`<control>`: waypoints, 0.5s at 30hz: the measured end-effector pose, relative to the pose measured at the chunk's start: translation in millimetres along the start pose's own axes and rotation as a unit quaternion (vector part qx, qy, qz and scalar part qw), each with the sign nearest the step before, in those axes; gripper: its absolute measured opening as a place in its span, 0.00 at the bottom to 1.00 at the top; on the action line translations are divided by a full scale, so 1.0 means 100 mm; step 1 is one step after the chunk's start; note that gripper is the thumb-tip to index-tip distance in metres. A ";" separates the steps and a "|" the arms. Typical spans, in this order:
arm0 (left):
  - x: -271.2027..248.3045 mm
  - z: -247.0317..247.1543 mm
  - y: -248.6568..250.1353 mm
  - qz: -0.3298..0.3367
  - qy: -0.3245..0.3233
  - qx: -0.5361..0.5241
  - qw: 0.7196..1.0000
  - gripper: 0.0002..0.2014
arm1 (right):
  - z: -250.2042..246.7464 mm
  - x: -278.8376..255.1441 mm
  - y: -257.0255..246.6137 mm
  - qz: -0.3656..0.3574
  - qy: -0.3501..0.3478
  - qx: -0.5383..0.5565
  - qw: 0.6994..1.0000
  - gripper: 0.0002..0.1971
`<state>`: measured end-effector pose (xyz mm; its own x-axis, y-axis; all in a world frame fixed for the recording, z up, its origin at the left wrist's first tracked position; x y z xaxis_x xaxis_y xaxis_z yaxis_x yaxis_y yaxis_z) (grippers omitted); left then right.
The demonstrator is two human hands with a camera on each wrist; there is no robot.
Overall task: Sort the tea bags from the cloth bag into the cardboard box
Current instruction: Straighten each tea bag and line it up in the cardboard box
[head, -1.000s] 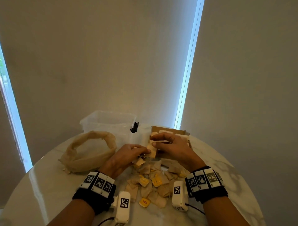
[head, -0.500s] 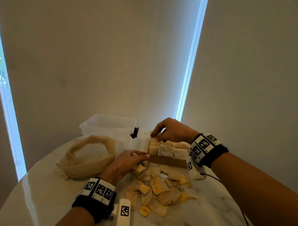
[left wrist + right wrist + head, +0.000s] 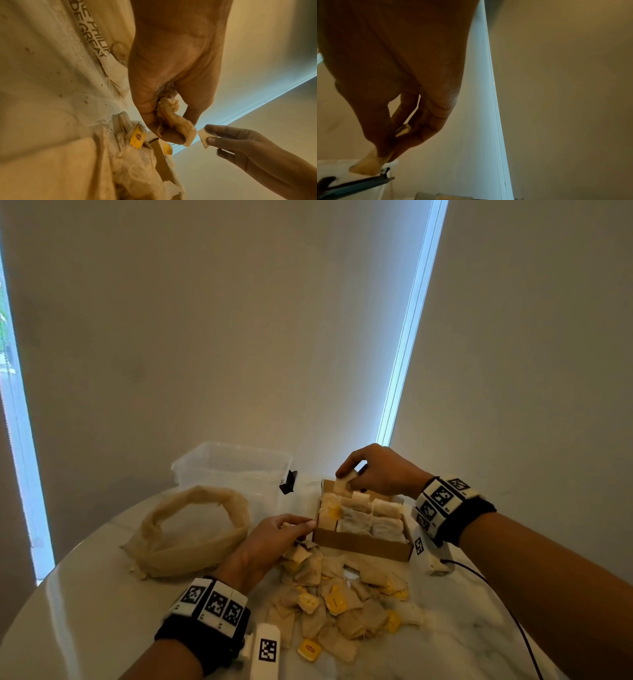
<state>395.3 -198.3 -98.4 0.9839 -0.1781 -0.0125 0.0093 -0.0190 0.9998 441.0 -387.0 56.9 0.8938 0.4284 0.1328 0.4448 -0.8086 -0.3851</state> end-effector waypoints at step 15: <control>-0.10 0.06 0.06 -0.066 -0.089 -0.035 0.993 0.34 | 0.12 -0.57 -0.21 -0.008 0.010 0.238 0.971 0.23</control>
<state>384.6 -202.4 -92.5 0.9261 -0.3501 -0.1404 0.1548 0.0133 0.9879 379.9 -389.5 46.1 0.8899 0.4276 0.1588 0.3863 -0.5216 -0.7607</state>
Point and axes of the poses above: each hand's wrist, its own x-axis towards the middle knuckle, its own z-axis out of the palm, y = z × x, the point moved 7 cm from there along x, towards the middle knuckle, and after that the axes turned 4 degrees about -y, right-handed, at the moved point
